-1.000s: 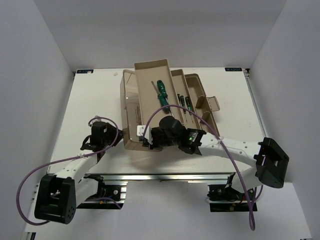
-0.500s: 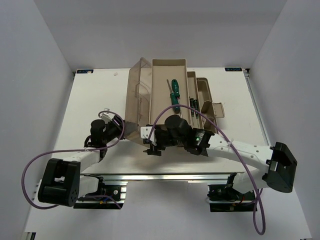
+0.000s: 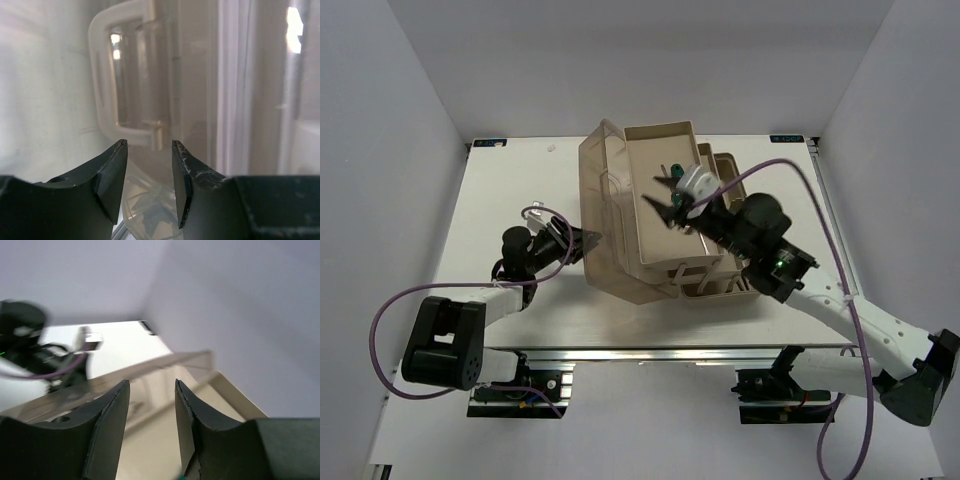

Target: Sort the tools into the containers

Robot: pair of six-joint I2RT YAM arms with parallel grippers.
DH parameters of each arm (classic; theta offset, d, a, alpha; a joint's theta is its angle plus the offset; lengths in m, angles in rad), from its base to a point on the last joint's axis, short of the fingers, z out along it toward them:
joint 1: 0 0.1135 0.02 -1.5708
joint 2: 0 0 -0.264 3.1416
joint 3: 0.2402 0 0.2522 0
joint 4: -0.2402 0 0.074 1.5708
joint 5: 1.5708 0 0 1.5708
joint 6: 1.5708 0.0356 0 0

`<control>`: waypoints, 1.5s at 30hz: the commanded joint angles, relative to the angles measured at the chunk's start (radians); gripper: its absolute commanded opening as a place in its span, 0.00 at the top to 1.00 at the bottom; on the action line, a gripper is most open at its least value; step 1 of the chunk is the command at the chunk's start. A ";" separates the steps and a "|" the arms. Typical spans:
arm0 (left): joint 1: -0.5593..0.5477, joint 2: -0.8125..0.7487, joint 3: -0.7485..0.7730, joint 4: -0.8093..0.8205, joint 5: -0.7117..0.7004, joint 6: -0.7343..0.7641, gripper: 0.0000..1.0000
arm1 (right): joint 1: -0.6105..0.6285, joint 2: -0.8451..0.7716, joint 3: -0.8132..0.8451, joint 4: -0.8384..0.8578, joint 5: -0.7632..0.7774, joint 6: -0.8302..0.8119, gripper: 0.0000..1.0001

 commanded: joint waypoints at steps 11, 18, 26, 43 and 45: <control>-0.007 0.025 0.189 0.080 0.078 -0.051 0.49 | -0.994 0.147 0.058 -0.430 0.041 0.484 0.61; -0.059 0.109 0.378 0.054 0.095 -0.079 0.49 | -1.122 0.304 -0.145 -0.457 -0.124 0.257 0.68; -0.227 0.287 0.603 -0.006 0.118 -0.080 0.49 | -1.085 0.457 -0.084 -0.627 -0.490 0.270 0.75; -0.157 0.087 0.506 -0.162 0.064 0.013 0.50 | -0.722 0.466 0.004 -0.432 -0.478 0.502 0.69; -0.097 -0.010 0.481 -0.243 0.047 0.061 0.50 | -0.676 0.493 0.040 -0.414 -0.449 0.507 0.68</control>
